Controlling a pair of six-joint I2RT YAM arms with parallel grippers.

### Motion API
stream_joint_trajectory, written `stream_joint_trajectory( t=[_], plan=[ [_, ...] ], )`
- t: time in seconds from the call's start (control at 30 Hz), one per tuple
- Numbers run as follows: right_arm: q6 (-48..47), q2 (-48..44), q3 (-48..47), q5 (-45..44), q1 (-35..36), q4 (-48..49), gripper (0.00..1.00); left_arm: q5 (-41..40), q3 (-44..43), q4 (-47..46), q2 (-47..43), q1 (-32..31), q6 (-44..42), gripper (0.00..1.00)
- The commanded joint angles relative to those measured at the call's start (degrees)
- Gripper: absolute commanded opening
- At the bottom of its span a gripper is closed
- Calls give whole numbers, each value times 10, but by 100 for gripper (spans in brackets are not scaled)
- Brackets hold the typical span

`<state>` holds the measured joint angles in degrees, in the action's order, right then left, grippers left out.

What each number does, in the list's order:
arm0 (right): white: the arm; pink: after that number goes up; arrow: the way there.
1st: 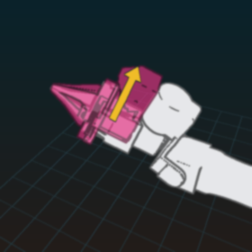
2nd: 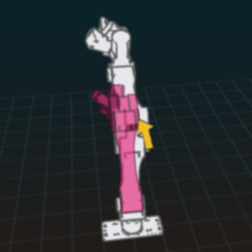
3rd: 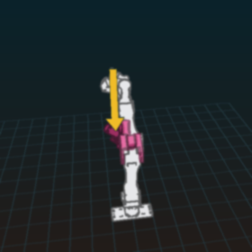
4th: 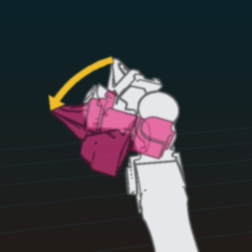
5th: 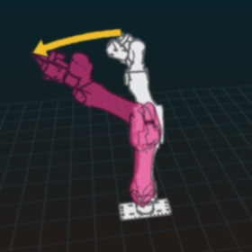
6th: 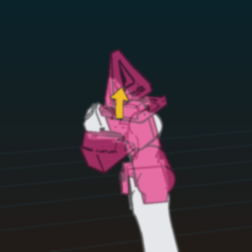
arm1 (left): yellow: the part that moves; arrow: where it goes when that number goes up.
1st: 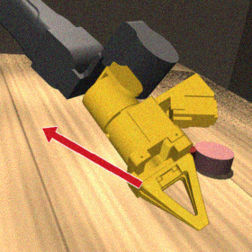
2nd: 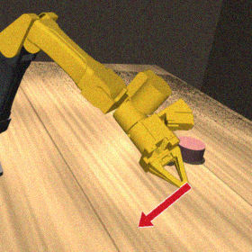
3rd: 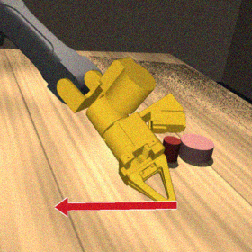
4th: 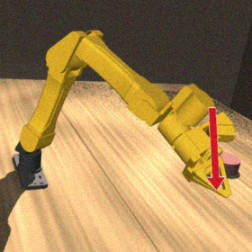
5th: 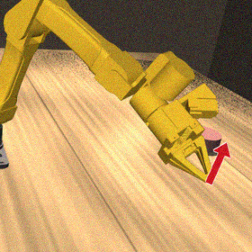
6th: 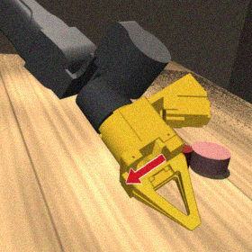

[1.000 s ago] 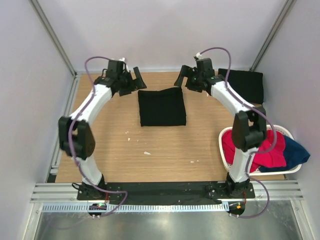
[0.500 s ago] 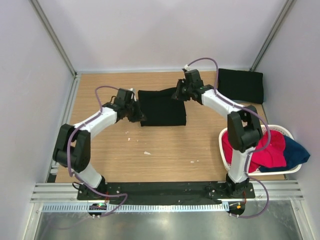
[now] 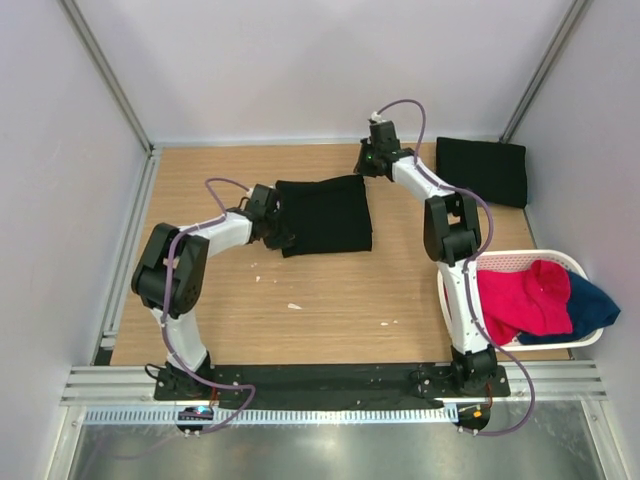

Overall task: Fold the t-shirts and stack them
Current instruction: Fold the tshirt

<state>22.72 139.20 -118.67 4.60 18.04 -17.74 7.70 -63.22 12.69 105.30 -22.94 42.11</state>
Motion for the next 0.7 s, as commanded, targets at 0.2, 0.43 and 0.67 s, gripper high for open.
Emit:
stream_joint_trajectory(
  t=[0.2, 0.43, 0.67],
  plan=[
    [-33, 22, -50, 39, -45, -11, 13, -63, -39, 46, 15, -34, 7, 4],
    [-40, -27, -133, 88, -54, -50, 49, -67, -106, 106, -30, -41, -19, 14],
    [-56, -154, -25, 89, -54, -85, 100, -126, -211, 214, -99, -39, -56, 92]
  ],
)
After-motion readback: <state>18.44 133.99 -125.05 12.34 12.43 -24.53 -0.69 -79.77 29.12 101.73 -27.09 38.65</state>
